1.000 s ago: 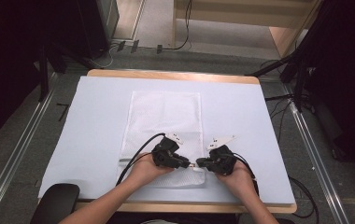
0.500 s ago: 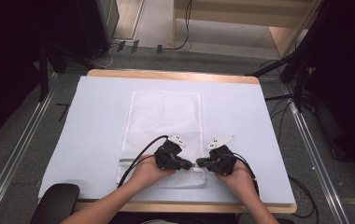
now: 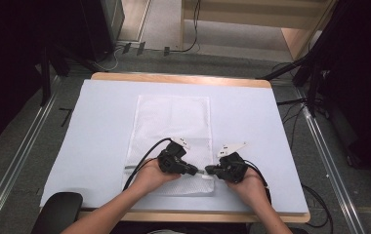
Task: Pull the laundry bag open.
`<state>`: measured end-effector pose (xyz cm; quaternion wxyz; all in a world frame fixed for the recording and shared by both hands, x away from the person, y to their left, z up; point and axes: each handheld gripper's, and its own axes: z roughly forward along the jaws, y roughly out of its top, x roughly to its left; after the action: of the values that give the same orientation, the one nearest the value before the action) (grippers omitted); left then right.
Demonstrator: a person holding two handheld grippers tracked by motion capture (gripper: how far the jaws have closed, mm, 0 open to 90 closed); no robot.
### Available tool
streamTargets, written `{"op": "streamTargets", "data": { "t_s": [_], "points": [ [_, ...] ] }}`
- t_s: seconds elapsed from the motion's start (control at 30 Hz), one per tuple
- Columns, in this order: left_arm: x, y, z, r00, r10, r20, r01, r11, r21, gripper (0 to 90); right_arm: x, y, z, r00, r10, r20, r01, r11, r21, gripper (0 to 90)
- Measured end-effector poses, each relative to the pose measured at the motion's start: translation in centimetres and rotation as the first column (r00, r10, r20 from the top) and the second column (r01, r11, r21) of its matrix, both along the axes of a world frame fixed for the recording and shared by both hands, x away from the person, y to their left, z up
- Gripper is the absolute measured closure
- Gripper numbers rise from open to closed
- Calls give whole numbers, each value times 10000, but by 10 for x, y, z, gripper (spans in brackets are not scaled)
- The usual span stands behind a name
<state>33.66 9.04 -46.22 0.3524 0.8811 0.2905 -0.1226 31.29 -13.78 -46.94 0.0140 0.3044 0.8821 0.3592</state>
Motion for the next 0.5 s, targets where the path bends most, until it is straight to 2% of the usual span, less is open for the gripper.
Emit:
{"op": "streamTargets", "data": {
  "t_s": [0.5],
  "points": [
    [2, 19, 1, 9991, 207, -370, -204, 9998, 78, 880, 3, 0, 0, 9997, 248, -69, -249, 9997, -36, 900]
  ]
}}
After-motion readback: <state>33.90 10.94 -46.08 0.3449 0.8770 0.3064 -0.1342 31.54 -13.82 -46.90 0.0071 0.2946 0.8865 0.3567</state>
